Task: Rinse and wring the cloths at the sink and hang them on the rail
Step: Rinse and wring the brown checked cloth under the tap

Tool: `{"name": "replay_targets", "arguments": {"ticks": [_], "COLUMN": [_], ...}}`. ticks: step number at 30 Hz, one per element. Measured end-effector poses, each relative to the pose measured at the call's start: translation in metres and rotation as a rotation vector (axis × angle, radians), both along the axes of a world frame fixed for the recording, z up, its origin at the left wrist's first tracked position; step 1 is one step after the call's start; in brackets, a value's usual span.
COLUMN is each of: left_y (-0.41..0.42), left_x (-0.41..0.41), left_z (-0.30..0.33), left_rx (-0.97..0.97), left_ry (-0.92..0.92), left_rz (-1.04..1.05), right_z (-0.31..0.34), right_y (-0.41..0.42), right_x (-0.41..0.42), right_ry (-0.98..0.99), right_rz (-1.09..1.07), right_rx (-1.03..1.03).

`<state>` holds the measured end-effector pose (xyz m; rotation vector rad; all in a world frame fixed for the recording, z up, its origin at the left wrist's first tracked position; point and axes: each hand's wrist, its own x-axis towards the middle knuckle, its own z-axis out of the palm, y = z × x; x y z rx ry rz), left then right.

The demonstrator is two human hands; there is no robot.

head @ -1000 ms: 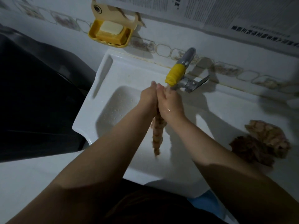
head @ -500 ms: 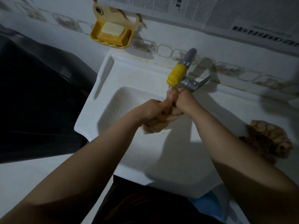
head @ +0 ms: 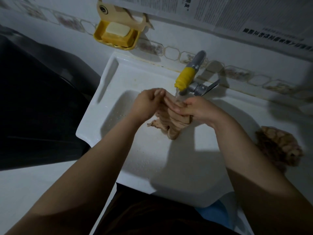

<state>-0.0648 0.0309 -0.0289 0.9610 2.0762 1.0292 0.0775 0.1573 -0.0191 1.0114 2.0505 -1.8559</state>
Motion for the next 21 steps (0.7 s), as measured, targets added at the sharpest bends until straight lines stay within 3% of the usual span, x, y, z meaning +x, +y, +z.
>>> {"name": "replay_targets", "arguments": {"ticks": [3, 6, 8, 11, 13, 15, 18, 19, 21], "left_y": [-0.002, 0.005, 0.015, 0.029, 0.036, 0.039, 0.043, 0.042, 0.037], "left_x": [0.002, 0.012, 0.016, 0.029, 0.04, 0.044, 0.031, 0.032, 0.041], "left_z": [-0.003, -0.004, -0.004, 0.0, 0.003, 0.005, -0.032, -0.046, -0.033], "left_rx": [0.059, 0.136, 0.121, 0.064, 0.015, -0.039, -0.068, -0.127, -0.087], "left_ry": [-0.138, -0.425, -0.616, -0.878, -0.897, -0.86, -0.808, -0.687, -0.866], "left_rz": [0.139, 0.37, 0.549, 0.65, 0.593, 0.644, 0.685, 0.622, 0.6], "right_z": [0.003, 0.004, 0.0, 0.003, 0.002, 0.004, -0.003, -0.001, -0.002], "right_y": [0.0, -0.003, -0.015, -0.046, -0.045, -0.037, -0.054, -0.059, -0.049], "right_x": [0.009, 0.005, -0.008, -0.039, -0.053, -0.058, -0.055, -0.054, -0.053], "right_ry": [-0.015, 0.075, 0.119, 0.042, -0.053, -0.119, -0.06, -0.059, -0.131], "right_rz": [-0.025, -0.253, -0.381, -0.26, -0.304, -0.421, -0.286, -0.232, -0.268], "right_rx": [-0.122, -0.164, -0.014, 0.357, 0.503, 0.495, 0.612, 0.659, 0.648]}}
